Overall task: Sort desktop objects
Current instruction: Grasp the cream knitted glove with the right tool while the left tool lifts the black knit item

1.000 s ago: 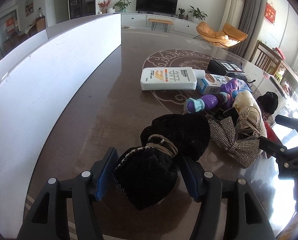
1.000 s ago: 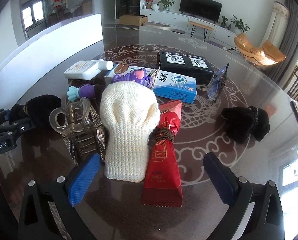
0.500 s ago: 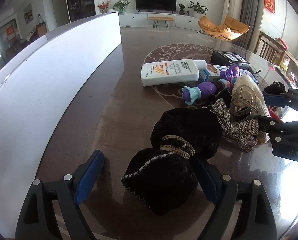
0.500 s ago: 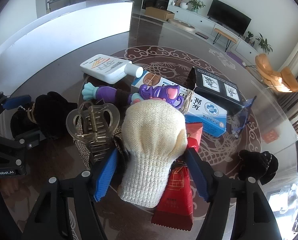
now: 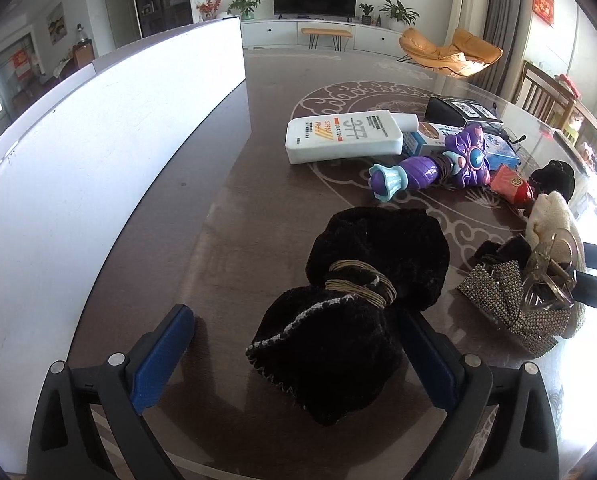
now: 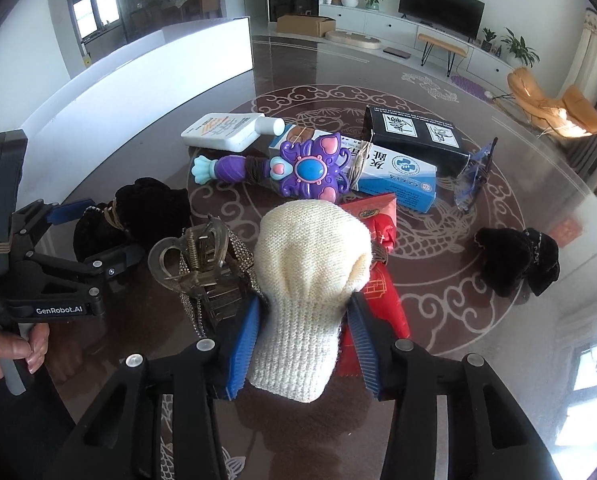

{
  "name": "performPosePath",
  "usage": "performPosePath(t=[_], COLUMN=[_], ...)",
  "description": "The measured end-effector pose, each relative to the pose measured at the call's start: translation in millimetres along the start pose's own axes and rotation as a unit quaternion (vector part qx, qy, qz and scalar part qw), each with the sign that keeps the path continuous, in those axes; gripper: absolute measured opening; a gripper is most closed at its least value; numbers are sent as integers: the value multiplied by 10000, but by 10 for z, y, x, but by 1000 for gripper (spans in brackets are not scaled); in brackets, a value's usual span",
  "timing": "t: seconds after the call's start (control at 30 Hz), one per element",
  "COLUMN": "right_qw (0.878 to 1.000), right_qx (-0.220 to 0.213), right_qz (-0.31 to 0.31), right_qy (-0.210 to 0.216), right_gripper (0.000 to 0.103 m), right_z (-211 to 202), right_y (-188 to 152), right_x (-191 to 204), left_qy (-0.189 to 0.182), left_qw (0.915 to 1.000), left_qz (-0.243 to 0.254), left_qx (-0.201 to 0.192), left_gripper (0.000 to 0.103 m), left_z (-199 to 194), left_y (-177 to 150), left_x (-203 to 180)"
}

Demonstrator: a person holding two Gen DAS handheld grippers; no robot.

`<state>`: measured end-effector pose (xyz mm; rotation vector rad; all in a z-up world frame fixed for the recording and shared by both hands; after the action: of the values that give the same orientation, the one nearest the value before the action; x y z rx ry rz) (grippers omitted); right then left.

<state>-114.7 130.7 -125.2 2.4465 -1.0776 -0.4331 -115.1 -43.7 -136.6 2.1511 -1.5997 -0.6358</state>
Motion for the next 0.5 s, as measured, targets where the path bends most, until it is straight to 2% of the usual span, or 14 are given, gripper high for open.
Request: performPosePath(t=[0.2,0.27,0.37,0.5], right_qw=[9979,9965,9962,9962], right_qx=[233,258,292,227], right_qz=[532,713,751,767], right_qy=[283,364,343,355], right_gripper=[46,49,62,62], right_z=[-203,-219,-217,-214], right_y=[-485,-581,-602,-498], right_x=[-71,-114,-142,-177], left_qy=[26,29,-4,27], left_qw=[10000,10000,10000,10000], left_qz=[-52,-40,-12,-48], left_qx=[-8,-16,1,69], left_gripper=[103,103,103,103], left_z=[7,8,4,-12], left_y=[13,12,6,-21], left_x=[7,8,14,36])
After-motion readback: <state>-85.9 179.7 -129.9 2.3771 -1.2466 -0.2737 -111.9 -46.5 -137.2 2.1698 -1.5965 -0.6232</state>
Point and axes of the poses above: each gripper's, at about its wrist camera, not at the fingertips, and z roughly the way its jaws point, x to its left, y to its top, the point moved 9 cm from there along z, roughly the way its jaws point, and after that the axes turned 14 degrees about -z, right-handed, at the moved point
